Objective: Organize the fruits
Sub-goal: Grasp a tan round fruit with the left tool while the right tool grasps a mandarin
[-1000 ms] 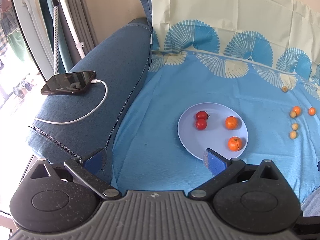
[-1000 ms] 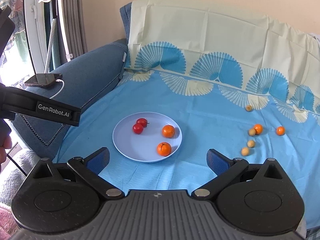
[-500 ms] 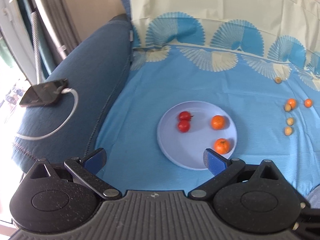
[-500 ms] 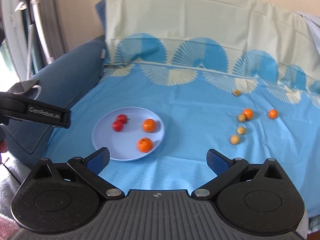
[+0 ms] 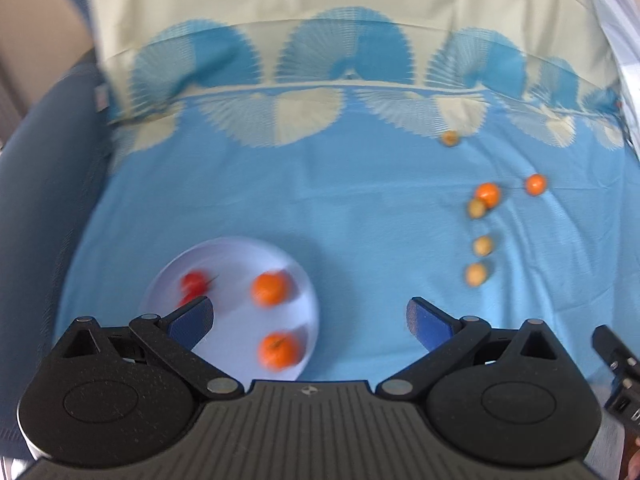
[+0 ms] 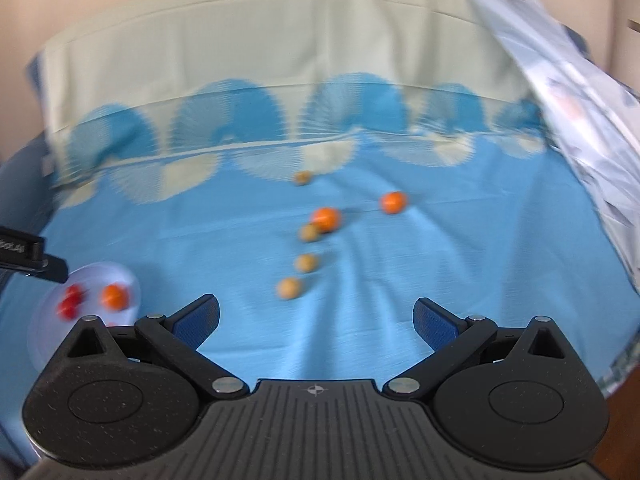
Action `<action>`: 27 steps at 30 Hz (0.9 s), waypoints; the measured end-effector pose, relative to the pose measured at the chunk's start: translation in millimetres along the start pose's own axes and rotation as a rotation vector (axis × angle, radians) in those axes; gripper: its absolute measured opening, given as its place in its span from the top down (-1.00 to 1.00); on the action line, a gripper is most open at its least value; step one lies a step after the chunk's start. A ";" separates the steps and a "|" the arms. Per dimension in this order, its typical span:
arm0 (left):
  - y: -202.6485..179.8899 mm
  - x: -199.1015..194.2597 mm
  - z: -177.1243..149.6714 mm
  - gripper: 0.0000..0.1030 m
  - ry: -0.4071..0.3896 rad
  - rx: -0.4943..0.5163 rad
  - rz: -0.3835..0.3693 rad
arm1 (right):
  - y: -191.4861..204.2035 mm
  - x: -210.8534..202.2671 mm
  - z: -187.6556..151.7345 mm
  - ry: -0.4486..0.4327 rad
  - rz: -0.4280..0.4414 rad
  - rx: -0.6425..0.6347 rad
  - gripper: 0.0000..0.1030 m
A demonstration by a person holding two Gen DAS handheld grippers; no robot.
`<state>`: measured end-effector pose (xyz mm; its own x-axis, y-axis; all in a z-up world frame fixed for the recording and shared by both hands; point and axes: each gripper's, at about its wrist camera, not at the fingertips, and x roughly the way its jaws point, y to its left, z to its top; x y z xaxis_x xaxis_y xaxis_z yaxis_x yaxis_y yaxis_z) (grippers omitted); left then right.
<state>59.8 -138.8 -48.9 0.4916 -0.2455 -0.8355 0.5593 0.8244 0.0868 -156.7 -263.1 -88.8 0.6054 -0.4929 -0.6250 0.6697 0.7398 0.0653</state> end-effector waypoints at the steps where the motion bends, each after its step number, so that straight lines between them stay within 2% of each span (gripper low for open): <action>1: -11.6 10.0 8.4 -0.99 0.007 0.018 -0.005 | -10.2 7.1 3.0 -0.005 -0.022 0.018 -0.98; 4: -46.5 43.8 33.5 -0.99 0.033 0.060 -0.066 | -40.1 36.6 14.6 -0.023 -0.082 0.060 -0.98; 8: -96.5 95.0 52.8 -0.99 0.047 0.125 -0.084 | -70.5 94.6 32.2 -0.031 -0.143 0.075 -0.98; 14: -147.2 166.9 69.2 -0.99 0.078 0.189 -0.112 | -82.2 192.3 45.0 -0.005 -0.117 0.073 -0.98; 21: -169.0 221.8 88.2 -0.99 0.113 0.184 -0.113 | -73.9 285.6 58.6 0.024 -0.093 -0.049 -0.98; 27: -176.4 232.8 94.8 -0.99 0.102 0.187 -0.127 | -73.5 319.9 66.8 0.030 -0.072 -0.072 -0.98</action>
<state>138.9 -389.8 -207.2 0.3451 -0.2807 -0.8956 0.7310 0.6789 0.0689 16.5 -505.7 -241.6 0.5430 -0.5325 -0.6493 0.6776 0.7346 -0.0357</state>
